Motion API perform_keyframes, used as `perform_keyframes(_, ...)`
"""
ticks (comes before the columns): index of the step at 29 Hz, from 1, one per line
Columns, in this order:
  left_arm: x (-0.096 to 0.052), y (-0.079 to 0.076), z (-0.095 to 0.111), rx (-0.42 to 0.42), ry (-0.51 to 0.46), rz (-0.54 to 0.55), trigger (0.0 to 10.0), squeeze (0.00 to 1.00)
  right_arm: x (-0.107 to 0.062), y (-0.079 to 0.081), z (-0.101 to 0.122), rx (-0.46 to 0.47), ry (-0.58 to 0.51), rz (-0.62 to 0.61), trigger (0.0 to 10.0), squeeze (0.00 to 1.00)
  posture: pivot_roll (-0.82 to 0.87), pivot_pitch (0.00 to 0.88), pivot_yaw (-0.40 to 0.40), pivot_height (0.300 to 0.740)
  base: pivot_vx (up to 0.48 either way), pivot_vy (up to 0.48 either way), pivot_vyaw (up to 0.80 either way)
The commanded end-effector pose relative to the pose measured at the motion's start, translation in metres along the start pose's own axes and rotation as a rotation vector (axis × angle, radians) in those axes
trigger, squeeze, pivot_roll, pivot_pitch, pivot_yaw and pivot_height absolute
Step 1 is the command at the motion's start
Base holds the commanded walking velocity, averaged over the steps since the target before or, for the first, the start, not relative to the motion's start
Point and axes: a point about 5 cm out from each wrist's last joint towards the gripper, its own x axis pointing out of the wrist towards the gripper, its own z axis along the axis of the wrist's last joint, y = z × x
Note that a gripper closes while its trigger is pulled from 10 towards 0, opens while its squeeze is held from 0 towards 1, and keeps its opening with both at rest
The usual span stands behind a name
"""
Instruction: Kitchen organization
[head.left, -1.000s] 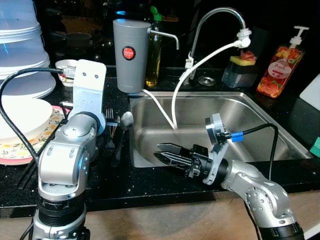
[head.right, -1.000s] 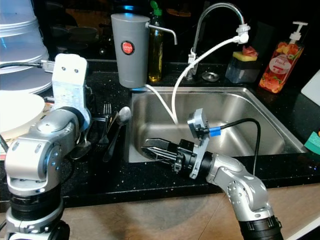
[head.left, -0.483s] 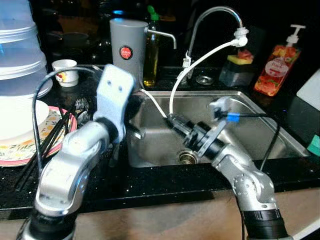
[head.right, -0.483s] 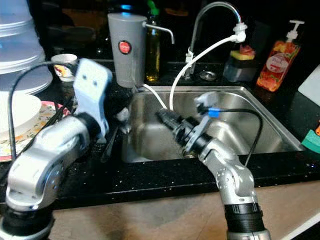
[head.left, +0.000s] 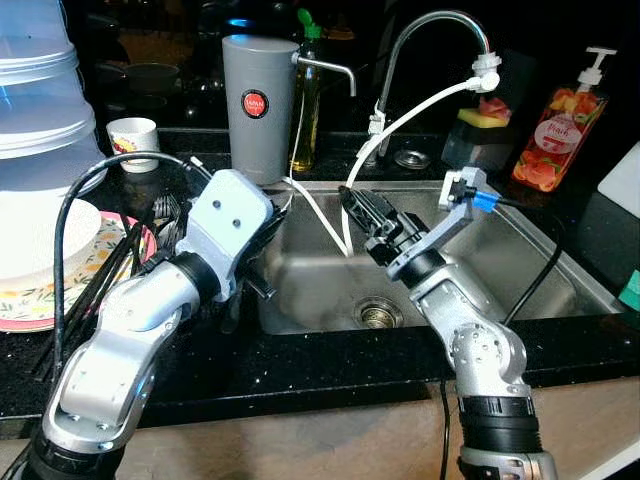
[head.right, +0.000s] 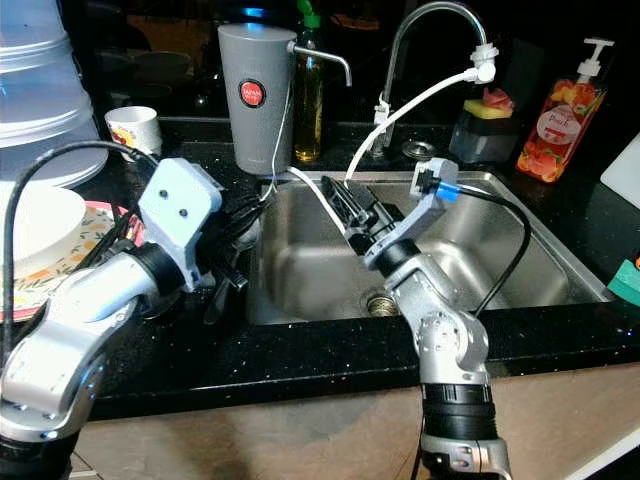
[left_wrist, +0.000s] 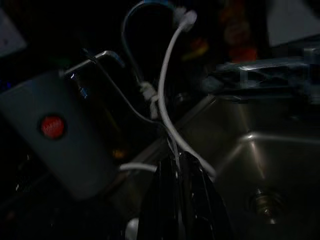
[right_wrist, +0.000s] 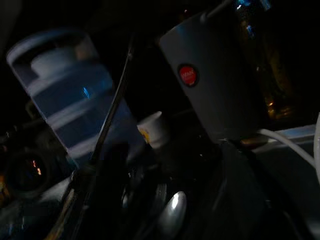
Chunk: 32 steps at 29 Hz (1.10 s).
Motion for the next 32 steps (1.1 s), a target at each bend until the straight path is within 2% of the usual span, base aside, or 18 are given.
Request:
perform_keyframes(1,-0.002,-0.008,-0.004,0.045,0.003,-0.07,0.0,0.0,0.003,-0.002,0.005,0.059,-0.019,-0.016,10.0,1.0,0.01,0.046,-0.041,0.74,0.0,0.0,0.0)
perform_keyframes(3,-0.003,-0.013,-0.005,0.062,0.003,-0.112,0.0,0.0,0.005,0.0,0.006,0.081,-0.026,-0.005,10.0,1.0,0.01,0.046,-0.041,0.74,0.0,0.0,0.0)
perform_keyframes(4,-0.003,-0.016,-0.005,0.066,-0.007,-0.137,0.0,0.0,0.006,0.002,0.006,0.09,-0.012,0.013,10.0,0.23,0.01,0.042,-0.041,0.74,0.0,0.0,0.0)
perform_keyframes(5,-0.002,-0.018,-0.004,0.067,-0.015,-0.15,0.0,0.0,0.007,0.004,0.005,0.095,-0.002,0.025,10.0,0.0,0.01,0.042,-0.041,0.74,0.0,0.0,0.0)
perform_keyframes(10,-0.001,-0.027,-0.002,0.045,-0.047,-0.192,0.0,0.0,0.009,0.011,0.003,0.089,0.057,0.088,10.0,0.0,0.0,0.036,-0.045,0.74,0.0,0.0,0.0)
perform_keyframes(18,-0.001,-0.031,-0.006,0.041,-0.053,-0.214,0.0,0.0,0.008,0.015,0.0,0.09,0.095,0.121,9.9,0.0,0.0,0.027,-0.047,0.74,0.0,0.0,0.0)
perform_keyframes(19,-0.001,-0.031,-0.006,0.041,-0.054,-0.215,0.0,0.0,0.008,0.014,0.0,0.093,0.094,0.118,6.8,0.0,0.0,0.027,-0.047,0.74,0.0,0.0,0.0)
perform_keyframes(20,-0.001,-0.031,-0.006,0.041,-0.054,-0.215,0.0,0.0,0.008,0.014,0.0,0.1,0.095,0.116,0.0,0.0,0.0,0.027,-0.047,0.74,0.0,0.0,0.0)
perform_keyframes(32,-0.001,-0.031,-0.007,0.044,-0.053,-0.205,0.0,0.0,0.008,0.015,0.002,0.119,0.094,0.135,0.0,0.0,0.0,0.028,-0.051,0.74,0.0,0.0,0.0)
